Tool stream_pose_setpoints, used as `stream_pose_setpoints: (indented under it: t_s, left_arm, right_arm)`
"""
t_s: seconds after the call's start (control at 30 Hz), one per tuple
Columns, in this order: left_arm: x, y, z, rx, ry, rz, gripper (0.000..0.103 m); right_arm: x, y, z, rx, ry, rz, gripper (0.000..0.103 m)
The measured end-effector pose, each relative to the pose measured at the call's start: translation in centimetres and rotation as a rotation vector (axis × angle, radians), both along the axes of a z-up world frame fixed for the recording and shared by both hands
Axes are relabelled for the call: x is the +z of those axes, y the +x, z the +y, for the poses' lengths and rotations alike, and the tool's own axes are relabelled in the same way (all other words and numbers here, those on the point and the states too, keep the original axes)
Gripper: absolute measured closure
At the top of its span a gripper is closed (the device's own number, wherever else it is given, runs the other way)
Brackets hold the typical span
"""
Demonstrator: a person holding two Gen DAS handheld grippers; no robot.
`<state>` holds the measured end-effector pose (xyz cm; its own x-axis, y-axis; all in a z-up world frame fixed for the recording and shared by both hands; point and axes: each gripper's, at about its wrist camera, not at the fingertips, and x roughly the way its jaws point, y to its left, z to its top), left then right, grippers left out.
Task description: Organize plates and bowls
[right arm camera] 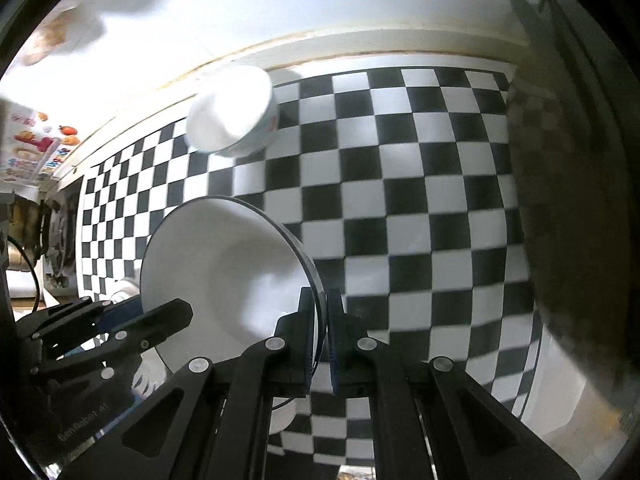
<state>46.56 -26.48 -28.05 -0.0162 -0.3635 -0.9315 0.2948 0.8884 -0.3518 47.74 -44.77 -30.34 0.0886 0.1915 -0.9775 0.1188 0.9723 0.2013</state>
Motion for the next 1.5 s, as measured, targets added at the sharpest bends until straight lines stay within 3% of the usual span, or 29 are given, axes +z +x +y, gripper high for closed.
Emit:
stream_pose_setpoints:
  t_s: [0.17, 0.33, 0.87, 1.5]
  left_arm:
    - [2.0, -2.7, 2.2, -0.027, -0.012, -0.025, 0.085]
    - [2.1, -4.6, 3.8, -0.045, -0.009, -0.010, 0.085]
    - [-4.8, -7.2, 4.5, -0.072, 0.059, 0.092, 0.085]
    - [-8.1, -7.7, 3.7, -0.085, 0.141, 0.129, 0.085]
  right_arm:
    - [3.1, -4.3, 1.7, -0.010, 0.010, -0.037, 0.095]
    - [3.6, -7.6, 3.4, -0.022, 0.029, -0.045, 0.096]
    - [-4.7, -10.5, 5.0, -0.023, 0.037, 0.073, 0.095]
    - [-7.3, -10.6, 5.8, 0.003, 0.037, 0.127, 0.094]
